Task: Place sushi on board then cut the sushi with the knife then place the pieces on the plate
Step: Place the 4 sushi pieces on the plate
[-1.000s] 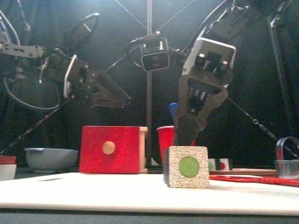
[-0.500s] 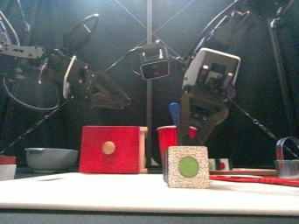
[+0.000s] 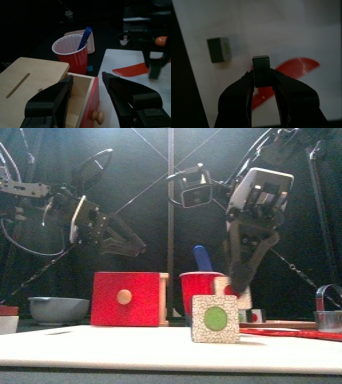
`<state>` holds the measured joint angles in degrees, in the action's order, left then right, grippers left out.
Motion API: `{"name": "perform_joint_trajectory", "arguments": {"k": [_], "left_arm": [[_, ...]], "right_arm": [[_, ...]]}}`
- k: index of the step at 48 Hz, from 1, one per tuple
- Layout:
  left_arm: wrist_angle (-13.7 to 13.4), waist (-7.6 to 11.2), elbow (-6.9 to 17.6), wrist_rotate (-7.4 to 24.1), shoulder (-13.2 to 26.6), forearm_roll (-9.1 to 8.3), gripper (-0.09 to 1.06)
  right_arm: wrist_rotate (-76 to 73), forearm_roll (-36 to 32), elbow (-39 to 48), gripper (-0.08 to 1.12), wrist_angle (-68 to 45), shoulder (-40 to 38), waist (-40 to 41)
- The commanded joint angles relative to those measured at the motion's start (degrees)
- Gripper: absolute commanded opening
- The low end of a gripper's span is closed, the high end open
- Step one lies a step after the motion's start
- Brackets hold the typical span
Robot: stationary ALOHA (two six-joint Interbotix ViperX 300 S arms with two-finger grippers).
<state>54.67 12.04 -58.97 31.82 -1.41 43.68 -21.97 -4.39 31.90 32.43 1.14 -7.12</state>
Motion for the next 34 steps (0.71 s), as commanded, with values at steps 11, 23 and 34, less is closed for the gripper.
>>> {"name": "perform_joint_trajectory", "arguments": {"k": [11,23,34], "left_arm": [[0.26,0.0,0.97,0.09,-0.97,-0.18,0.86],[0.26,-0.44,0.79,0.44,-0.88,-0.26,0.86],[0.26,-0.53,0.88,0.18,-0.62,-0.18,0.86]], "right_arm": [[-0.18,0.53,17.93,0.56,2.55,-21.01,18.46],[0.62,-0.88,23.99,0.56,-3.96,-27.33,37.53],[-0.09,-4.66,24.43,0.56,-8.96,-22.41,47.55]]}}
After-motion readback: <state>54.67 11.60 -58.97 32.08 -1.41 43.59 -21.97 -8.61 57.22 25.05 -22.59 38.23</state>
